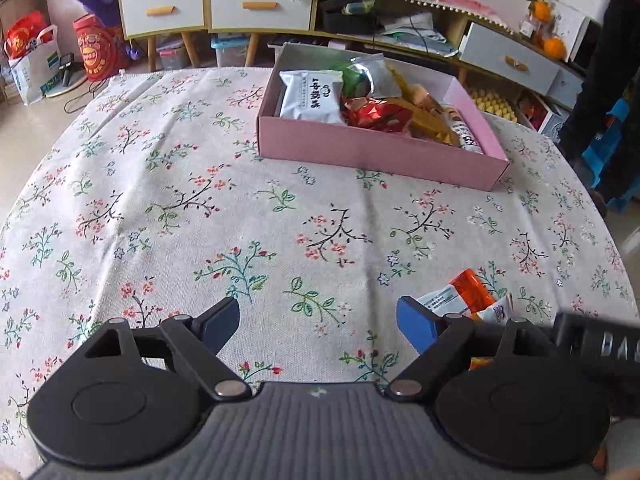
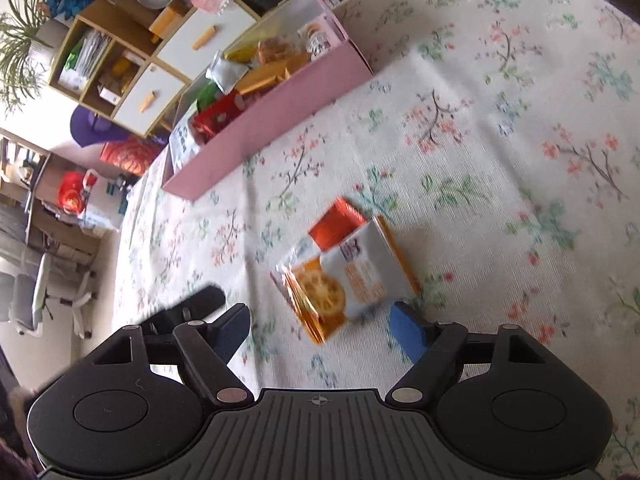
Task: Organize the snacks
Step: 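Move both grippers back to the two remaining packets on the cloth, then grasp the round-biscuit packet with the right gripper while the left grasps the orange-topped packet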
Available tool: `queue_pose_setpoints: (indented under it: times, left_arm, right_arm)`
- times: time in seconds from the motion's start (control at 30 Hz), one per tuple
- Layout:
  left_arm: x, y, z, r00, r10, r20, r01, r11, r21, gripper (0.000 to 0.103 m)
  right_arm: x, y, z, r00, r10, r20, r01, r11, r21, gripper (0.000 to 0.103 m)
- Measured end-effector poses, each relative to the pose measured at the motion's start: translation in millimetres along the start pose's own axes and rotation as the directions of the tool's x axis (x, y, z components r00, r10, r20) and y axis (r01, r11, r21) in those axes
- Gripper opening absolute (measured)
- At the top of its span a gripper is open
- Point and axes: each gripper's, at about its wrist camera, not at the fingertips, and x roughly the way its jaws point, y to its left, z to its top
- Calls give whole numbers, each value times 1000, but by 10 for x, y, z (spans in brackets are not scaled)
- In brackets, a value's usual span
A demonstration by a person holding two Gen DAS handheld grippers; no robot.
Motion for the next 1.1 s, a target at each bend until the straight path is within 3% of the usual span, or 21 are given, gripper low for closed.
queue_pose_setpoints:
  times: [0.17,0.33,0.47,0.8,0.9,1.0,1.1]
  left_arm:
    - [20,45,13,1000,-11,-7,11,1000,-29,84]
    - [23,84,15,1000,2,-16,-3,999,-42,83]
    - [46,151,16,1000,-12,-22,11,997,-71,84]
    - [125,140,45,999,-40,-36,37,995,-92,85]
    - [160,3,55,998,-55,-37,53,998,-40,85]
    - [200,-233,55,997,-74,-27,76,995,72,86]
    - [266,-489,27,994,-106,-12,106,969,224,92]
  right_arm:
    - [74,56,99,998,-32,53,32,999,-4,79]
    - [186,230,105,987,-101,123,115,987,-112,78]
    - [215,250,98,975,-145,166,172,973,-157,46]
    - [-24,-16,120,976,-94,198,112,990,-84,42]
    - [-171,-93,135,969,-86,231,102,993,-57,42]
    - [-262,-132,155,964,-80,253,96,994,-51,42]
    - [-277,-164,153,963,-86,254,101,994,-45,42]
